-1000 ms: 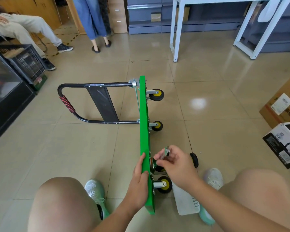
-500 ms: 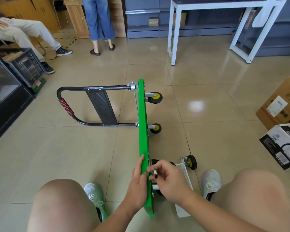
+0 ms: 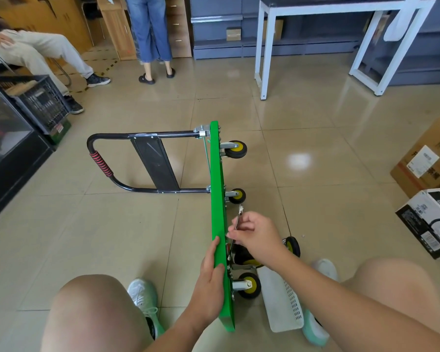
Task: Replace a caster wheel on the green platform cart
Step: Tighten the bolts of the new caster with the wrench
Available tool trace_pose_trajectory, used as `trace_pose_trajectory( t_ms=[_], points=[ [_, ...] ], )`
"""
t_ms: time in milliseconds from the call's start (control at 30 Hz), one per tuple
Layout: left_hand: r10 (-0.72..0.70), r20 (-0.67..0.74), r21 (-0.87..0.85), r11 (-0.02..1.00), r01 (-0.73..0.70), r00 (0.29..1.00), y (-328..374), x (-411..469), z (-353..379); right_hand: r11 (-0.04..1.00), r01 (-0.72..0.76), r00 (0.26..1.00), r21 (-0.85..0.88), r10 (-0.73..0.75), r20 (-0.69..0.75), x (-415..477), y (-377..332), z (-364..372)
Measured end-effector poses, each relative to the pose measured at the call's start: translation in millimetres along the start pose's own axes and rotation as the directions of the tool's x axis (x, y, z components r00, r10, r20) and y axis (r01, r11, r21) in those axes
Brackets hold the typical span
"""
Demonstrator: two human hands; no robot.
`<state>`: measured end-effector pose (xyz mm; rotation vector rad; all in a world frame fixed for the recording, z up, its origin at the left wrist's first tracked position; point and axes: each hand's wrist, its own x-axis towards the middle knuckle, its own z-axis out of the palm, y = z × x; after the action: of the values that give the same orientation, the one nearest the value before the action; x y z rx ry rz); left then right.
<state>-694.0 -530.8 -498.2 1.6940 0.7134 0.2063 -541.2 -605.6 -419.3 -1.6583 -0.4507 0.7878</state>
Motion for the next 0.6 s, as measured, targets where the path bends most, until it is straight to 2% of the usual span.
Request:
trace_pose_trajectory(
  t_ms=[67, 167, 400, 600],
  points=[
    [-0.004, -0.001, 0.003, 1.0, 0.004, 1.0, 0.2, -0.1, -0.7, 0.997, 0.037, 0.999, 0.064, -0.034, -0.035, -12.1, -0.2, -1.9],
    [-0.012, 0.002, -0.002, 1.0, 0.012, 1.0, 0.9, -0.7, -0.4, 0.993, 0.101, 0.994, 0.06, -0.098, -0.05, -35.6, 4.4, -2.0],
    [-0.016, -0.001, -0.052, 0.999, 0.016, 1.0, 0.1, 1.1, 0.1, 0.971, 0.237, 0.971, -0.038, -0.238, -0.012, -70.9, 36.7, 6.3],
    [-0.026, 0.003, -0.077, 0.997, 0.026, 1.0, -1.1, 1.7, 0.1, 0.956, 0.271, 0.963, -0.112, -0.267, 0.049, -70.4, 52.8, 7.4]
  ],
)
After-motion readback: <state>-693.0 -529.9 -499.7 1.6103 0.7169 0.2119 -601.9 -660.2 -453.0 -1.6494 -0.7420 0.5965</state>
